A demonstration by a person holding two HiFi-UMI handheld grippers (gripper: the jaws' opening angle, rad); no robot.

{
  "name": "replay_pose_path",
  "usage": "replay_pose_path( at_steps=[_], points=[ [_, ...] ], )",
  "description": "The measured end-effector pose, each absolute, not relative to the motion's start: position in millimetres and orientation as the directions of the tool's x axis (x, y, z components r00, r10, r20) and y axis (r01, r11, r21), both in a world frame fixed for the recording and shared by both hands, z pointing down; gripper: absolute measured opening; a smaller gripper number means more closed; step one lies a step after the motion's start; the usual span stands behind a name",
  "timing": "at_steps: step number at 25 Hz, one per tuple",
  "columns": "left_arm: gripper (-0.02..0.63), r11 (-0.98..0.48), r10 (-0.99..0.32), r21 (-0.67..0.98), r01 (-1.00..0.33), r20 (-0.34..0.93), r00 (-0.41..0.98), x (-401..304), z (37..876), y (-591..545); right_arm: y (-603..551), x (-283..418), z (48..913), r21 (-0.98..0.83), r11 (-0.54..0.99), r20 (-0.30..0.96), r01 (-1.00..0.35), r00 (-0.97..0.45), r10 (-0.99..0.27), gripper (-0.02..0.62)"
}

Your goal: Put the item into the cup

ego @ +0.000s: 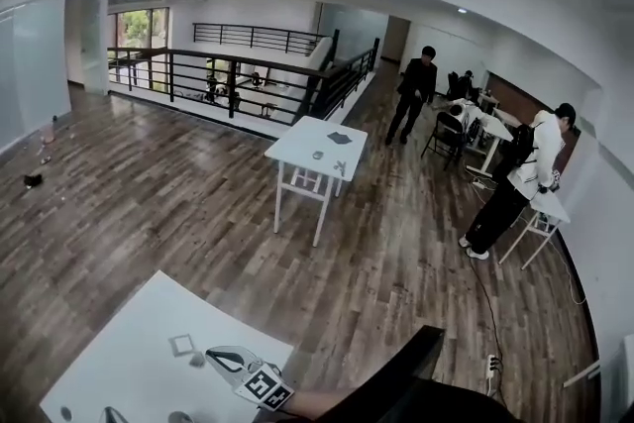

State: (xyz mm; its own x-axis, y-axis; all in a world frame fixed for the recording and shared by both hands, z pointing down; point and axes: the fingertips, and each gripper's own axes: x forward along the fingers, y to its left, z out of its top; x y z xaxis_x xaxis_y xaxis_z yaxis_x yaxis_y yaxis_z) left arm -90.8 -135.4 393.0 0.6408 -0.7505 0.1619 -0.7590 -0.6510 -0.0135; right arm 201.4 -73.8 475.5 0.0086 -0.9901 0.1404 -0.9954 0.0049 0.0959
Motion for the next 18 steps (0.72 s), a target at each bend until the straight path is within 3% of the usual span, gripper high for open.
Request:
replay_pose_path(
  at_steps=[18],
  points=[
    [0.008,-0.649,-0.745,0.005,-0.760,0.195,0.638,-86.5,402.4,-153.4,-76.4,197.1,479.2,0.084,-0.001,0.167,-0.997,0.015,-0.986,0.003]
  ],
)
